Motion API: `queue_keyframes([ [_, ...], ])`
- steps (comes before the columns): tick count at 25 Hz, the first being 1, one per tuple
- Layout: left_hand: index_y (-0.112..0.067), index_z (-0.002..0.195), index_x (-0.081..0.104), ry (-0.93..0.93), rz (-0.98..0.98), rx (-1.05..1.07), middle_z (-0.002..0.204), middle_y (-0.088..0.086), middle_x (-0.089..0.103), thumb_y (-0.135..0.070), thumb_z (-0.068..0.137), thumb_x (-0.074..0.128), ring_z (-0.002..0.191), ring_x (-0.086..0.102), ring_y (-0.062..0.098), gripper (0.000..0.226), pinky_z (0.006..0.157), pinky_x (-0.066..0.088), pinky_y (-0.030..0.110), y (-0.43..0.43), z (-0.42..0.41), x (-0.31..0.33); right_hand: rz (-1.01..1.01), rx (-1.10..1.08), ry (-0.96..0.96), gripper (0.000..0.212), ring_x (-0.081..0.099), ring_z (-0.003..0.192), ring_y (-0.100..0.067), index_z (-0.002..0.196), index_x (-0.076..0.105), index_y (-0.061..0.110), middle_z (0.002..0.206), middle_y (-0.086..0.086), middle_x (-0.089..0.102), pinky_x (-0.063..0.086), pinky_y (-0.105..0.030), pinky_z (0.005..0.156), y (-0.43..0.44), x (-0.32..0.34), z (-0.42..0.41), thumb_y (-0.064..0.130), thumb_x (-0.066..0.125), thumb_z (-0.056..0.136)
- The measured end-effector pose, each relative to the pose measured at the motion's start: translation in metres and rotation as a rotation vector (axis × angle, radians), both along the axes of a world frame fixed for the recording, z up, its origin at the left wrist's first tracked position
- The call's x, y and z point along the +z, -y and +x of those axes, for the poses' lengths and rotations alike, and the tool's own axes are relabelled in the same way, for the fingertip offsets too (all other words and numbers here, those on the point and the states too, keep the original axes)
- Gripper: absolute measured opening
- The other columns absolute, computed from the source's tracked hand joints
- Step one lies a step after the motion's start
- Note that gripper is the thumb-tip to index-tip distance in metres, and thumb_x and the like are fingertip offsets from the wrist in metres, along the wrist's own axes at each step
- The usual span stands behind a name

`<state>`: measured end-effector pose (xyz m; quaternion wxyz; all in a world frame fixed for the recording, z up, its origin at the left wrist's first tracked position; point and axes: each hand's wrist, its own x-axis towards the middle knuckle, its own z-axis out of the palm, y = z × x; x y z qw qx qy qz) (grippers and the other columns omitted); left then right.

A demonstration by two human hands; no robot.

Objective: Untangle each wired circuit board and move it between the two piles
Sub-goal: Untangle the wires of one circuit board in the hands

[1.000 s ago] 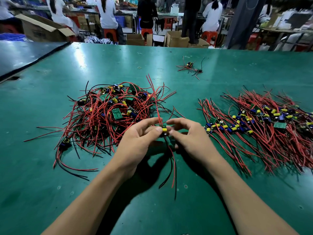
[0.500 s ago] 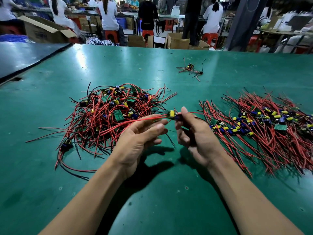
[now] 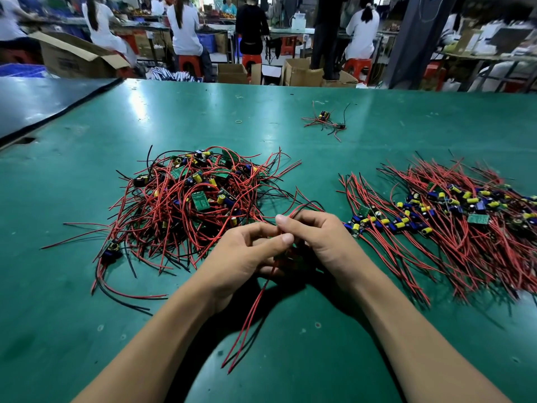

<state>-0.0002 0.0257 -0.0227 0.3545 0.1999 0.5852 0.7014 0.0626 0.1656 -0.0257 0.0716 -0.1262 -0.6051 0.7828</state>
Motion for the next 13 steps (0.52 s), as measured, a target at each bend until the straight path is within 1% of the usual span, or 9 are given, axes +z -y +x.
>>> queue_keyframes([
  [1,0.0,0.097,0.062,0.012,-0.007,-0.002,0.083,0.014,0.072,-0.015,0.087,0.065,0.065,0.07,0.02,0.018,0.057,0.056,0.025,0.0002,0.0001,0.0004,0.04,-0.035,-0.045,0.019,0.056,0.064,-0.02,0.077,0.071,0.009,0.071,-0.012,0.061,0.059,-0.035,0.065,0.0005,-0.0011,-0.0002,0.023,0.077,0.087],
  [2,0.0,0.097,0.062,0.025,-0.021,-0.013,0.086,0.016,0.073,-0.013,0.09,0.062,0.068,0.072,0.024,0.015,0.06,0.058,0.027,0.0003,0.0003,0.0009,0.07,-0.069,-0.079,0.018,0.055,0.056,-0.011,0.077,0.073,0.008,0.066,-0.004,0.063,0.053,-0.023,0.053,0.0009,-0.0014,-0.0004,0.022,0.076,0.088],
  [3,0.001,0.098,0.062,0.033,-0.036,-0.025,0.089,0.018,0.074,-0.013,0.092,0.059,0.071,0.072,0.026,0.015,0.063,0.057,0.03,0.0004,0.0005,0.0022,0.075,-0.093,-0.089,0.018,0.052,0.049,-0.005,0.081,0.073,0.006,0.061,0.002,0.061,0.045,-0.017,0.045,0.001,-0.0018,-0.0008,0.022,0.075,0.088],
  [4,0.002,0.099,0.064,0.036,-0.047,-0.032,0.091,0.019,0.073,-0.012,0.094,0.058,0.073,0.072,0.026,0.016,0.066,0.056,0.03,0.0001,0.0008,0.0032,0.055,-0.102,-0.082,0.02,0.05,0.046,-0.004,0.085,0.074,0.004,0.058,0.004,0.06,0.042,-0.015,0.042,0.0007,-0.0013,-0.0011,0.023,0.074,0.089],
  [5,0.003,0.099,0.065,0.035,-0.049,-0.033,0.091,0.019,0.073,-0.01,0.094,0.057,0.073,0.072,0.025,0.017,0.067,0.055,0.029,-0.0001,0.0013,0.0036,0.023,-0.099,-0.067,0.022,0.051,0.045,-0.005,0.087,0.074,0.004,0.056,0.003,0.059,0.043,-0.017,0.042,-0.0002,-0.0013,-0.0014,0.026,0.074,0.089],
  [7,0.006,0.1,0.068,0.03,-0.051,-0.032,0.088,0.017,0.07,-0.007,0.093,0.056,0.069,0.068,0.021,0.019,0.065,0.05,0.027,-0.0012,0.0016,0.0032,-0.027,-0.081,-0.039,0.023,0.055,0.047,-0.01,0.081,0.074,0.011,0.058,0.0,0.06,0.047,-0.021,0.044,-0.0012,-0.0007,-0.0021,0.033,0.075,0.085],
  [10,0.006,0.102,0.066,0.039,-0.061,-0.054,0.084,0.017,0.071,-0.003,0.095,0.05,0.064,0.066,0.023,0.02,0.062,0.051,0.026,-0.0011,0.0017,0.0041,-0.061,-0.081,0.001,0.028,0.056,0.045,-0.014,0.074,0.068,0.013,0.063,-0.007,0.061,0.048,-0.023,0.042,-0.0007,-0.0009,-0.0022,0.039,0.079,0.079],
  [13,-0.003,0.089,0.06,0.035,-0.062,-0.061,0.083,0.02,0.072,0.001,0.096,0.045,0.065,0.069,0.027,0.016,0.057,0.054,0.026,-0.0012,0.002,0.0046,-0.03,-0.074,-0.007,0.032,0.048,0.039,-0.014,0.078,0.066,0.01,0.06,-0.006,0.055,0.046,-0.023,0.04,0.0006,-0.0029,-0.0015,0.039,0.076,0.086],
])
